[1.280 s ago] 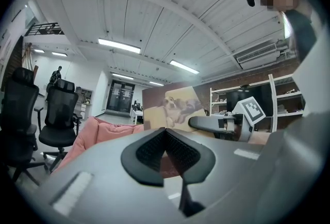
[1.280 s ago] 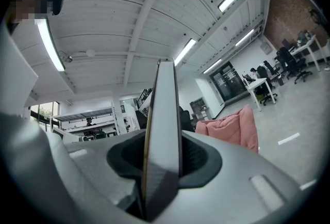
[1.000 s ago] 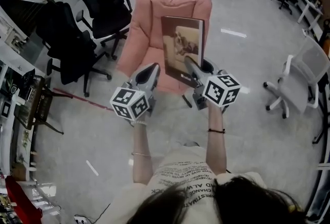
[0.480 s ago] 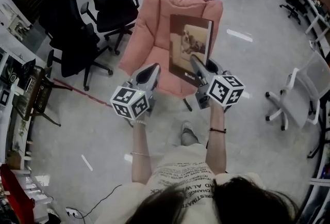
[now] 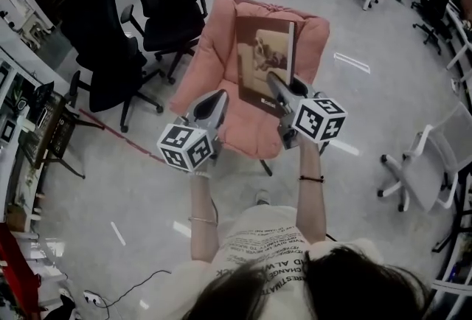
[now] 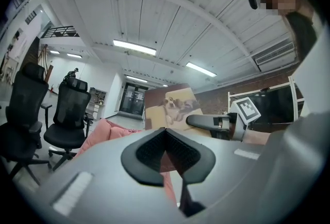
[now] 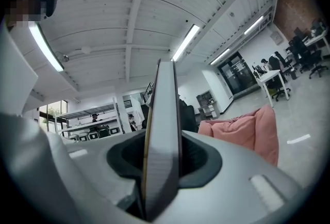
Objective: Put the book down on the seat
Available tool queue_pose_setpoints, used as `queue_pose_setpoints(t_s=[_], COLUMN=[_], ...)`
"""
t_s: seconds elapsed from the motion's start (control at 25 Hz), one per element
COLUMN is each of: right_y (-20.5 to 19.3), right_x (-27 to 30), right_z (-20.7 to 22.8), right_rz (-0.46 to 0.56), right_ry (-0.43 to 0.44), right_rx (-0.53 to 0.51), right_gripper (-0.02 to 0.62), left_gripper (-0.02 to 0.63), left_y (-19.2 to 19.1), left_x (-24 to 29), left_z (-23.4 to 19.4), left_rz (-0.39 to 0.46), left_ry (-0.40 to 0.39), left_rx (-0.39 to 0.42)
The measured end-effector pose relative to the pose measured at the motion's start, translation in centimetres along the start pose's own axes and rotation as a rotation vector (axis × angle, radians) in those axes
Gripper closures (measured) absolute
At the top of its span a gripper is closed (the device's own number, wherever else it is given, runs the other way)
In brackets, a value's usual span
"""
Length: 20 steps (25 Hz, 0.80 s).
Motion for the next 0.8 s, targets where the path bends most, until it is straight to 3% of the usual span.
queue_pose_setpoints(t_s=[0.4,0.8], right_y=[0.5,-3.3], right_x=[4.2,9.3], right_z=[3.4,4.9], right_rz=[-0.063,-0.11], right_ry=[0.077,0.085], right_rx=[0.027,0.108], right_gripper=[0.451,0.451], left_gripper=[0.607,0.609], left_y=[-0.2,-2.5], left_x=[2.5,2.4], left_z=[-1.9,-7.3], left_rz=[-0.018,-0.079], left_ry=[0.11,0.167], left_rx=[-0.006,-0.042])
Point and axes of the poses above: the fingertips, and each gripper's own axes: x forward along the fingers, z to its right, y out of its top, the point moved 4 cm from there along -x, backward along the fingers, and after that the axes turned 5 degrees about y, right-handed, at the moved point
